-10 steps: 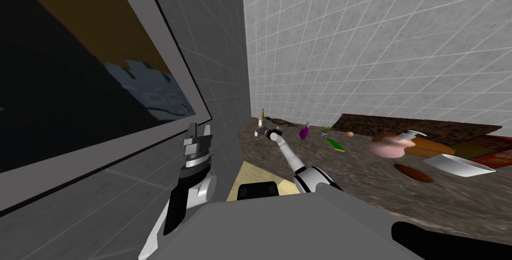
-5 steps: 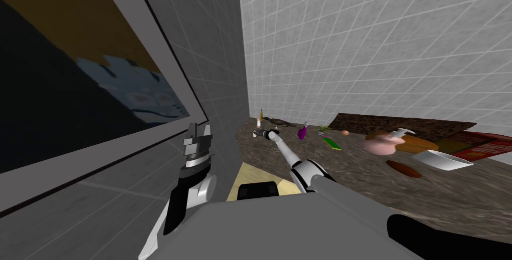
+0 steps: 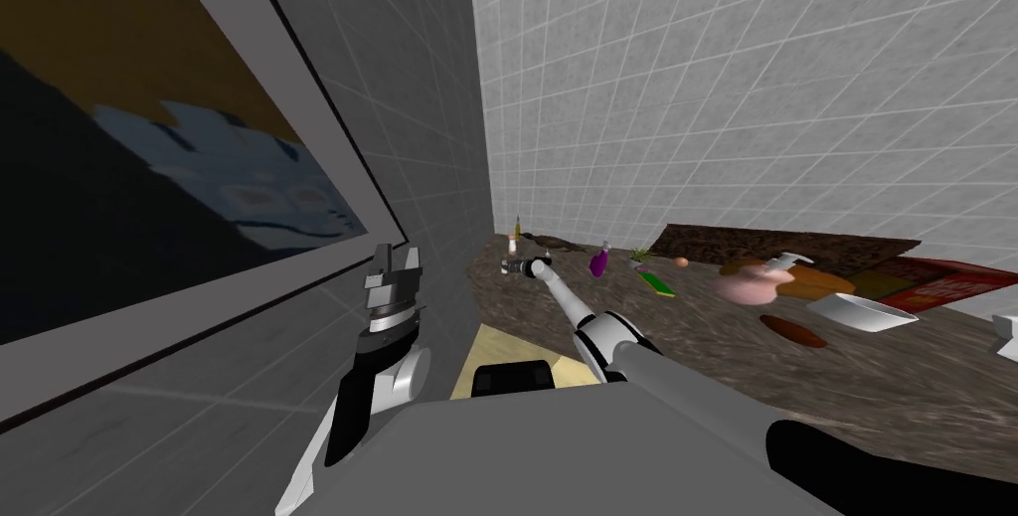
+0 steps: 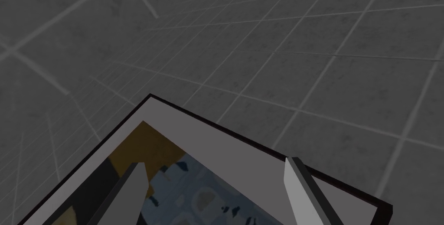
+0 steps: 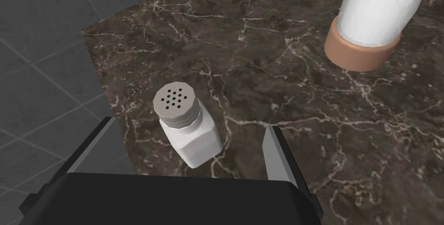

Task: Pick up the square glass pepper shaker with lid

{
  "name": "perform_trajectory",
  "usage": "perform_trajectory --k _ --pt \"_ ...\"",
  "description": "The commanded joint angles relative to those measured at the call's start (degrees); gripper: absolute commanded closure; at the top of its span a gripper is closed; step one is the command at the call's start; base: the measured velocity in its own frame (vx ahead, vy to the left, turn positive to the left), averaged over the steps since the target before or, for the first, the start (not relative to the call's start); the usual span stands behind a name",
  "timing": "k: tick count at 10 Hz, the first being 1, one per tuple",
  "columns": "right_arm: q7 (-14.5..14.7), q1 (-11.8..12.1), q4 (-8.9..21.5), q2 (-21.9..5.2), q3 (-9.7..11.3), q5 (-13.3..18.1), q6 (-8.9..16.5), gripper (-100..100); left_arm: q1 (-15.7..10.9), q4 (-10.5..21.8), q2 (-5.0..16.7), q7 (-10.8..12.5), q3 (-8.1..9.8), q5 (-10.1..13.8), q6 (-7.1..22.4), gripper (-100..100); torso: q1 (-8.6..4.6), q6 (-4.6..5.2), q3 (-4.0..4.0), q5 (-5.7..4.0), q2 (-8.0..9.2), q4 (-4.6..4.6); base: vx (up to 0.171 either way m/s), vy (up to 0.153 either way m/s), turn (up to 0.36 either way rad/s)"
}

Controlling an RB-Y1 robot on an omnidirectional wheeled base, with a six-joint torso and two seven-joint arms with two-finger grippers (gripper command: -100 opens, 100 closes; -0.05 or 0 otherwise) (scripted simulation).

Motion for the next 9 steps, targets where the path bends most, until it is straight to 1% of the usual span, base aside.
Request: perform_trajectory --k 1,2,4,5,6,7,8,9 --pt "-1.47 -1.31 2.71 0.61 0.27 -1.30 1.65 -100 0.00 0.00 0.00 0.00 0.00 0.00 0.00 0 0.00 0.00 0.00 0.00 0.00 0.00 0.043 -0.013 -0.046" --pt "-1.47 -1.31 2.71 0.61 0.27 -1.30 1.65 -100 0.00 0.00 0.00 0.00 0.00 0.00 0.00 0 -0.01 0.00 -0.01 0.00 -0.02 -0.01 0.033 -0.008 -0.018" --pt "-3.55 -3.03 5.62 1.61 0.51 -2.53 3.60 -100 0.00 0.00 0.00 0.00 0.00 0.00 0.00 0 0.00 0.00 0.01 0.00 0.01 0.00 0.033 -0.010 -0.047" --pt "-3.55 -3.03 5.62 1.61 0.51 -2.53 3.60 -100 0.00 0.00 0.00 0.00 0.00 0.00 0.00 0 -0.01 0.00 0.00 0.00 0.00 0.00 0.036 -0.011 -0.020" --pt "-3.61 -2.59 4.96 1.54 0.59 -2.19 3.38 -100 0.00 0.00 0.00 0.00 0.00 0.00 0.00 0 -0.01 0.00 0.00 0.00 0.00 0.00 0.014 -0.004 0.002" --pt "-3.63 -2.64 5.07 1.56 0.58 -2.25 3.45 0 0.00 0.00 0.00 0.00 0.00 0.00 0.00 0 0.00 0.00 0.03 0.00 0.06 0.01 0.000 0.000 0.000" --pt "-2.09 -3.05 6.84 0.80 -2.28 -2.26 3.24 -100 -0.01 0.00 0.00 0.00 0.00 0.00 0.00 0 0.02 0.00 0.06 0.00 0.11 0.02 -0.025 0.006 0.302" --pt "-1.32 -3.26 7.73 0.42 -3.96 -2.27 3.14 -100 -0.02 0.00 0.00 0.00 -0.01 0.00 0.00 0 0.07 -0.07 0.10 0.01 0.20 0.03 -0.048 0.004 0.320"
